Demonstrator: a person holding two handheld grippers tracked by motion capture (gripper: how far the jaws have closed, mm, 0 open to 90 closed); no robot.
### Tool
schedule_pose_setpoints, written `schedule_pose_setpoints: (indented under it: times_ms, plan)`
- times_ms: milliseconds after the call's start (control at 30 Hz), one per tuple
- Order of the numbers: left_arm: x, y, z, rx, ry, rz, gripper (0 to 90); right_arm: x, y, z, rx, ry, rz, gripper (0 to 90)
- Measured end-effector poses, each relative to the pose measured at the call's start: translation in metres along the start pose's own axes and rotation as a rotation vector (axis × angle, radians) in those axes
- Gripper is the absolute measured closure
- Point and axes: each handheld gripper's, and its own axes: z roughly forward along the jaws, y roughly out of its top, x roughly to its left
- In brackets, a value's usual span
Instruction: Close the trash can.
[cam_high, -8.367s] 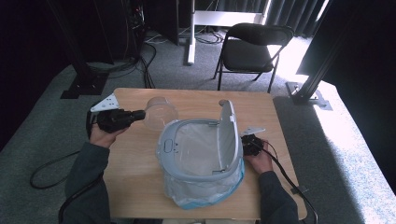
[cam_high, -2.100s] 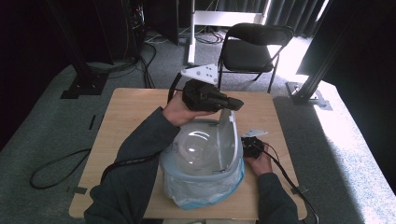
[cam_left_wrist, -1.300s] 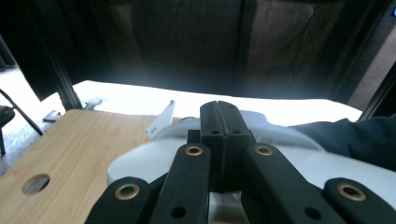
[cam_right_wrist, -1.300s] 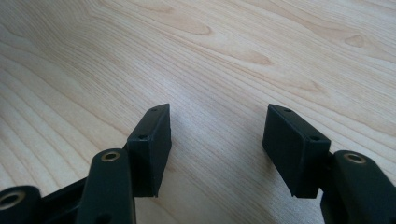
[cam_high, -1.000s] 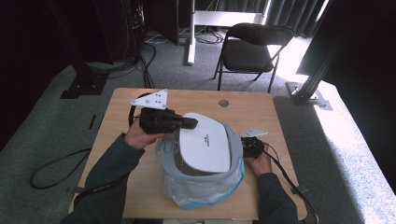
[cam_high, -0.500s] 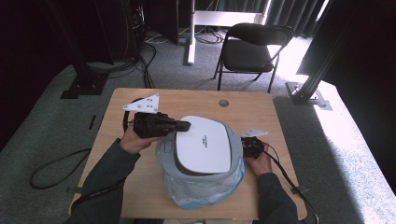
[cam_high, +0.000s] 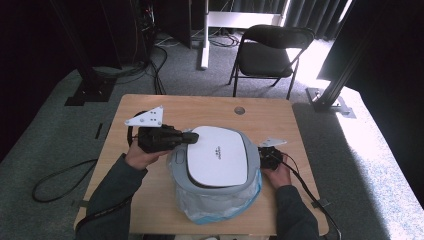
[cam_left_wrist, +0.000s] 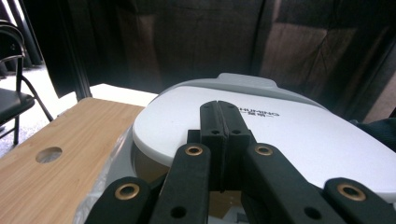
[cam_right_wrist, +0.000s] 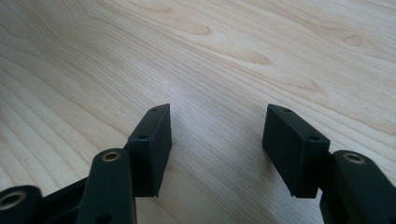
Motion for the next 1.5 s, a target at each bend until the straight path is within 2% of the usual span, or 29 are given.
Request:
schedule_pose_setpoints:
  times_ms: [300, 367, 500, 633, 733, 933, 1067, 1133, 1167, 1367, 1500]
  plan:
    - [-0.007, -0.011, -0.002, -0.014, 0.013, 0.018, 90.0, 0.0, 0.0, 0.0, 0.0, 0.0, 0.0, 41.3]
    - [-0.009, -0.013, -0.003, -0.015, 0.027, 0.032, 90.0, 0.0, 0.0, 0.0, 0.0, 0.0, 0.0, 41.2]
    - [-0.014, -0.017, -0.004, -0.016, 0.027, 0.046, 90.0, 0.0, 0.0, 0.0, 0.0, 0.0, 0.0, 41.2]
    - [-0.012, -0.023, -0.004, -0.02, 0.027, 0.027, 90.0, 0.0, 0.0, 0.0, 0.0, -0.002, 0.0, 41.3]
    - [-0.011, -0.027, -0.007, -0.04, 0.025, 0.014, 90.0, 0.0, 0.0, 0.0, 0.0, -0.002, 0.001, 41.3]
    - [-0.013, -0.031, -0.009, -0.061, 0.037, 0.018, 90.0, 0.0, 0.0, 0.0, 0.0, -0.002, 0.001, 41.3]
    - [-0.016, -0.03, -0.009, -0.051, 0.051, 0.03, 90.0, 0.0, 0.0, 0.0, 0.0, -0.002, 0.001, 41.3]
    - [-0.017, -0.031, -0.008, -0.029, 0.056, 0.043, 90.0, 0.0, 0.0, 0.0, 0.0, -0.003, 0.001, 41.2]
    - [-0.018, -0.031, -0.007, -0.032, 0.04, 0.033, 90.0, 0.0, 0.0, 0.0, 0.0, -0.003, 0.001, 41.3]
    - [-0.019, -0.031, -0.008, -0.032, 0.037, 0.04, 90.0, 0.0, 0.0, 0.0, 0.001, -0.003, 0.001, 41.3]
    - [-0.018, -0.033, -0.009, -0.044, 0.038, 0.025, 90.0, 0.0, 0.0, 0.0, 0.001, -0.003, 0.002, 41.3]
